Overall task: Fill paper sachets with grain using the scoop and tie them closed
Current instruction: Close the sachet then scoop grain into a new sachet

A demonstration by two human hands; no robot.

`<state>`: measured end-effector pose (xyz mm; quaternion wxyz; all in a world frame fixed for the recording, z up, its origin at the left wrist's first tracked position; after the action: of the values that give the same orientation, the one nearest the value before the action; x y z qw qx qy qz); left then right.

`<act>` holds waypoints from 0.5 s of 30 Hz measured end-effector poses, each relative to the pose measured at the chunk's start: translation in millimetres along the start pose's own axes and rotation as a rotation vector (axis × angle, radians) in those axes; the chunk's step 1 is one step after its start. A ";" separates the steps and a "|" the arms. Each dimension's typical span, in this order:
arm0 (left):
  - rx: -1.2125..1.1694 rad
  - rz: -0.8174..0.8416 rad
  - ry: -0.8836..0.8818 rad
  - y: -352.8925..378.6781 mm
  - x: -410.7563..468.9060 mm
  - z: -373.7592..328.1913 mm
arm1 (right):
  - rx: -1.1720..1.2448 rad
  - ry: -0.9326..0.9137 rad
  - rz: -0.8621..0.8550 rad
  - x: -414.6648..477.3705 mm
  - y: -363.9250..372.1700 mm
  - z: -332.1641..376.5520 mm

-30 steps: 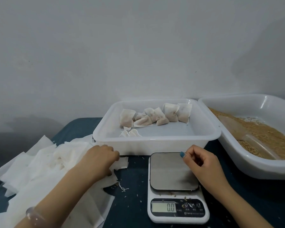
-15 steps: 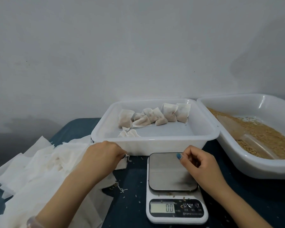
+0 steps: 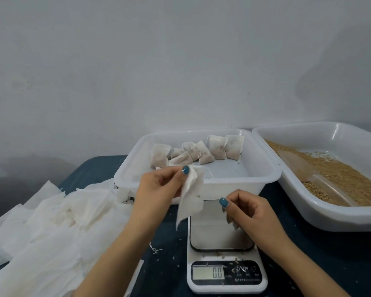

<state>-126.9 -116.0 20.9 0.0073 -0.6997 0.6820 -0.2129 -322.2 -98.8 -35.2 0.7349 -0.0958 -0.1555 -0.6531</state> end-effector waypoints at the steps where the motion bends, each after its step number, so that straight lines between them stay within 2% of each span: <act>1: -0.025 0.009 -0.007 8.8 -2.3 0.7 | 0.045 0.010 0.010 0.0 1.9 2.1; 4: 0.058 -0.037 0.060 30.1 -11.4 6.2 | 0.175 0.029 0.022 -0.1 5.2 6.1; 7: 0.236 -0.119 0.234 43.5 -24.2 9.6 | 0.257 0.067 0.011 -0.2 6.0 6.0; 12: 0.407 -0.211 0.472 46.8 -34.9 8.0 | 0.245 0.083 -0.005 -0.1 6.1 5.2; 15: 0.461 -0.256 0.521 44.7 -37.4 7.7 | 0.244 0.087 -0.003 0.0 6.4 4.6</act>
<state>-166.3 -85.5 -10.3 -0.0358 -0.6816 0.5019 -0.5313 -316.3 -96.3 -30.5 0.7462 0.0229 -0.2017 -0.6340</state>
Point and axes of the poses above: each hand's wrist, its own x-axis towards the middle knuckle, its own y-axis out of the palm, z = x × y, the point moved 5 cm from there along x, towards the middle knuckle, and after that the axes turned 15 degrees about x, right-handed, at the moved point
